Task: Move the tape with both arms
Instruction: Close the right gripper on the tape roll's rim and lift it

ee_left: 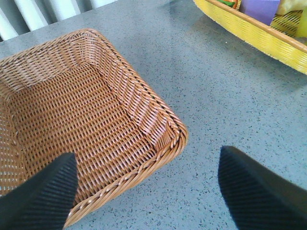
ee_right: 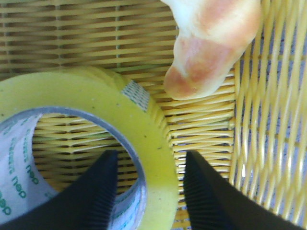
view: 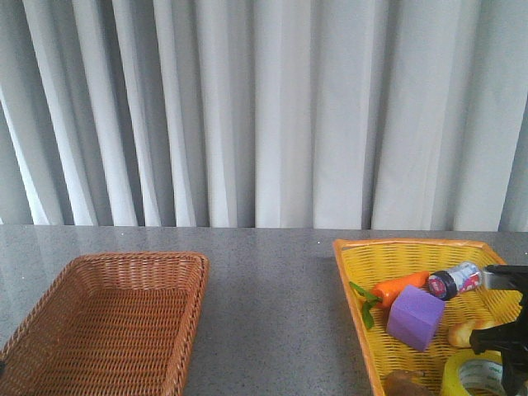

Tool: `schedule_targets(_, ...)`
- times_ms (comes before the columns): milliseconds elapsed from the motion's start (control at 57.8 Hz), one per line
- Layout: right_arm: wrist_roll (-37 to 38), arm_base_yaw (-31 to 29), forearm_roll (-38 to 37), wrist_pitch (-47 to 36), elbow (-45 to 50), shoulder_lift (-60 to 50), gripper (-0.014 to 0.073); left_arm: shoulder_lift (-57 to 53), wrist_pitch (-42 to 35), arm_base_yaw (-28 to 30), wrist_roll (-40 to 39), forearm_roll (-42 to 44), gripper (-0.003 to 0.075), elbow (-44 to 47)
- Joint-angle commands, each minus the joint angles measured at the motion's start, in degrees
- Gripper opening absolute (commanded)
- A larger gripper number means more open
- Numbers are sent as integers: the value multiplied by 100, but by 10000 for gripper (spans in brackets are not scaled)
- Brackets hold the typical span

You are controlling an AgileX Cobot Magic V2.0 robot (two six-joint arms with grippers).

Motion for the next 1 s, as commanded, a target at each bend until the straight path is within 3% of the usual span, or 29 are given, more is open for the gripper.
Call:
schedule_targets(0, -101, -28, -54, 97, -177, -251, 209, 21, -358, -42, 0, -69, 578, -192)
schedule_targets(173, -101, -28, -134, 205, -177, -251, 123, 21, -358, -42, 0, -69, 578, -192)
schedule_targets(727, -131, -17, -53, 297, -229, -1267, 124, 21, -358, -42, 0, -69, 578, -192)
schedule_targets(866, -325, -7, 415, 340, -591, -1540, 124, 21, -358, -42, 0, -69, 578, -192)
schedule_targets(987, -721, -7, 1317, 362, -1060, -1600, 124, 21, -358, -42, 0, -69, 578, -192)
